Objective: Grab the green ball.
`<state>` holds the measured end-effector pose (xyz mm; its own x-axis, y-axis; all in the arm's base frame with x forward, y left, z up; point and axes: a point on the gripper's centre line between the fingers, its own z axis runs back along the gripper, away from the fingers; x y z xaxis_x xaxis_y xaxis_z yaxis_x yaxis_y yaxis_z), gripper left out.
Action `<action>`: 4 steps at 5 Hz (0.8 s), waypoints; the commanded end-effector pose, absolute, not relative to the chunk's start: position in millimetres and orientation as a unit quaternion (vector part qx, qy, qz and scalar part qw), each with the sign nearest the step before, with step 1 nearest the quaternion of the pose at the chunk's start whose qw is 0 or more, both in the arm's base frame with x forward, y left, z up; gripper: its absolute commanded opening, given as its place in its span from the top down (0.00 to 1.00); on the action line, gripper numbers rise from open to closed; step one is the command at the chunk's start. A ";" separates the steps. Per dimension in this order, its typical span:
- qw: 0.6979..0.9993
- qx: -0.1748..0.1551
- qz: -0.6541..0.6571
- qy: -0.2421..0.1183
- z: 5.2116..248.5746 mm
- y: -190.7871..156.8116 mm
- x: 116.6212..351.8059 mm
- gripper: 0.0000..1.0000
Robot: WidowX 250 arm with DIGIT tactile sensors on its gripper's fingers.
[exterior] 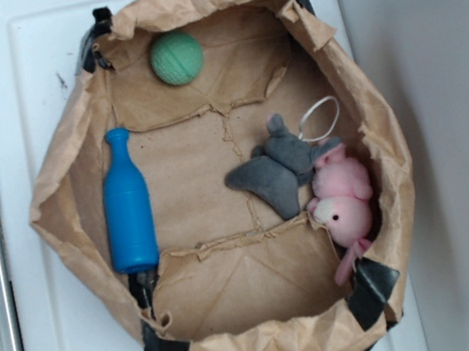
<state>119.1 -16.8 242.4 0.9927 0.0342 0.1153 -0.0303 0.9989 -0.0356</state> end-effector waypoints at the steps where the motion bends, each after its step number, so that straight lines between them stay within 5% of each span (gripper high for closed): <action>1: 0.998 -0.017 0.016 -0.058 242.4 -16.8 119.1 0.00; 4: 0.988 0.007 0.115 -0.101 219.8 17.2 231.5 0.00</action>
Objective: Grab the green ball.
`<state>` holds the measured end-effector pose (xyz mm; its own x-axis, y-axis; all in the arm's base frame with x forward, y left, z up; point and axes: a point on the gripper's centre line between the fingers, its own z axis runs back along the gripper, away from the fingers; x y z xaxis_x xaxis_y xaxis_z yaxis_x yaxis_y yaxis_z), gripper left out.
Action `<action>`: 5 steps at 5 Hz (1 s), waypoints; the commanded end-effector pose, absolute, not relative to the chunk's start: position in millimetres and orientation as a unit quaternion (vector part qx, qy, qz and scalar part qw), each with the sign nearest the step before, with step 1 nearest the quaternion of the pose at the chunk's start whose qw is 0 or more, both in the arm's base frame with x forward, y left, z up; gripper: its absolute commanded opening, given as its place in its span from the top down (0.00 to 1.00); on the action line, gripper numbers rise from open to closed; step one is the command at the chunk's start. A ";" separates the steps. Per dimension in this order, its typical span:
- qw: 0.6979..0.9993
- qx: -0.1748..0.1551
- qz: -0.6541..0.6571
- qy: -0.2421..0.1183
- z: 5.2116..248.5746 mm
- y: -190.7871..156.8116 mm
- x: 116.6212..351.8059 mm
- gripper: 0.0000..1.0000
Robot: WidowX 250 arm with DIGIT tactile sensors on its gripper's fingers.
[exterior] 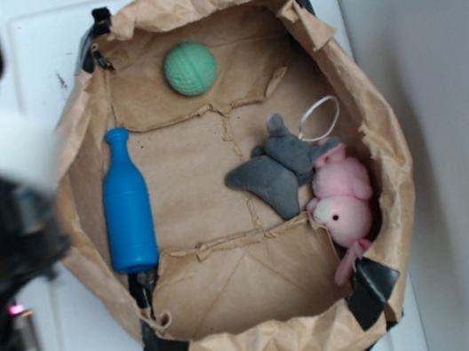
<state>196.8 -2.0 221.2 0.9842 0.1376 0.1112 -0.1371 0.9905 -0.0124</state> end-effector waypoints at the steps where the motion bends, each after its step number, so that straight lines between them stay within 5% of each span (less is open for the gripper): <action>1: 0.978 0.024 0.169 -0.124 208.1 34.4 260.9 0.00; 2: 0.966 0.046 0.225 -0.118 199.1 56.2 285.9 0.00; 5: 0.966 0.046 0.225 -0.118 199.1 56.2 285.9 0.00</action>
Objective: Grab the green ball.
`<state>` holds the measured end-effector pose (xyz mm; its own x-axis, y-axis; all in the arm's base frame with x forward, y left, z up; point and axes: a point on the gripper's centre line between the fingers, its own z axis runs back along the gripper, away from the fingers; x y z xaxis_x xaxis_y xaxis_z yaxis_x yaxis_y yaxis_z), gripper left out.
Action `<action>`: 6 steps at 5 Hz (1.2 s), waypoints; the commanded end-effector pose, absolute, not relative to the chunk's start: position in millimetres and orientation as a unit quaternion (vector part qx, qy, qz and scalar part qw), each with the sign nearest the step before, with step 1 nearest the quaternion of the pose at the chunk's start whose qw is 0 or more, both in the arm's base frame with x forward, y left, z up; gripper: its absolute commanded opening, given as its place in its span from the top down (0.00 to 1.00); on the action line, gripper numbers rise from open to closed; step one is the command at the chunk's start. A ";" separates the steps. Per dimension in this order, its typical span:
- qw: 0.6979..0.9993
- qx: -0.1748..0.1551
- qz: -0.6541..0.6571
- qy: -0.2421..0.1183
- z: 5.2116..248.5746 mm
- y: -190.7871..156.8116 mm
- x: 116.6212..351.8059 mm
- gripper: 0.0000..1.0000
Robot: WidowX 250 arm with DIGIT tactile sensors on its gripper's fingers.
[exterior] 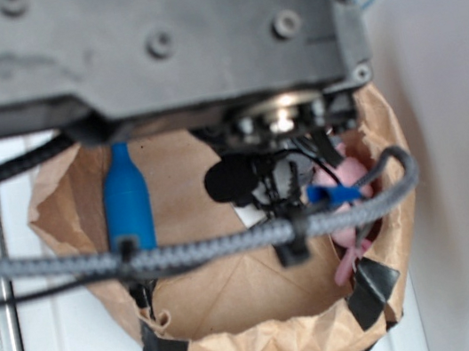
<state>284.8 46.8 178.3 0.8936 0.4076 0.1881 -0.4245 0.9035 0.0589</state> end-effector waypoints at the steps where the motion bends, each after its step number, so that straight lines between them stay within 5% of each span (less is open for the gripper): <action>1: 0.946 0.065 0.299 -0.110 161.3 64.5 280.4 0.00; 2: 0.914 0.037 0.392 -0.100 124.1 67.7 277.0 0.00; 4: 0.887 -0.003 0.448 -0.110 93.6 92.2 259.6 0.00; 6: 0.868 -0.006 0.486 -0.101 107.2 130.6 262.9 0.00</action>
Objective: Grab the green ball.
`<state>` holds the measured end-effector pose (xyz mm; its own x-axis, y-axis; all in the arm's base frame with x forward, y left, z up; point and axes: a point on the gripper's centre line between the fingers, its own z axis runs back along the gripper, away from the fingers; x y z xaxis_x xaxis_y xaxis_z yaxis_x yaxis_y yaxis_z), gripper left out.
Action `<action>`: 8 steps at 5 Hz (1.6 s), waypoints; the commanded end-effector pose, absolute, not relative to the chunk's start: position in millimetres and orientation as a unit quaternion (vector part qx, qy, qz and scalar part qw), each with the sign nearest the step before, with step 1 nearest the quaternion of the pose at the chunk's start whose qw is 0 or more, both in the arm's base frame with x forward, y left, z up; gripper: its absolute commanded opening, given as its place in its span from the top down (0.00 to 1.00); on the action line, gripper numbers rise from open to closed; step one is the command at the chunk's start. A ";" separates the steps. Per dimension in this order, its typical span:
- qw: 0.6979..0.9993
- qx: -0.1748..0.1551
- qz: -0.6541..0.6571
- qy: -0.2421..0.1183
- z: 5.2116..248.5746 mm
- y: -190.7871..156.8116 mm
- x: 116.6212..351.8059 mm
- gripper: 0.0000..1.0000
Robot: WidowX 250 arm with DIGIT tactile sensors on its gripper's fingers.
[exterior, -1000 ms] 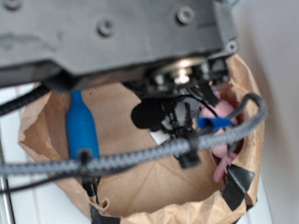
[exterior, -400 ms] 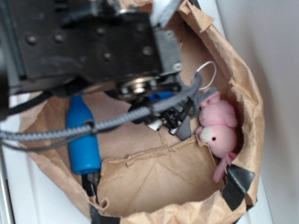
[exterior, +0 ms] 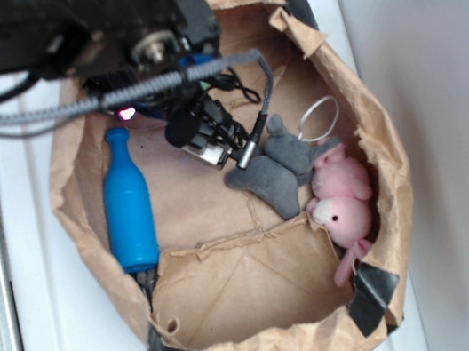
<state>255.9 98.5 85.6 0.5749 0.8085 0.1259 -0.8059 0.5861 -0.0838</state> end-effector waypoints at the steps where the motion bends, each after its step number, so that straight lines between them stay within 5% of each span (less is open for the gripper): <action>1: 0.863 -0.008 0.493 -0.107 107.8 150.6 269.0 0.00; 4: 0.882 0.045 0.445 -0.151 83.1 127.2 301.5 0.00; 8: 0.892 0.112 0.406 -0.162 56.5 112.4 305.8 0.00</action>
<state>305.8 112.9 48.0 0.6184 0.7016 0.3540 -0.7678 0.6355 0.0816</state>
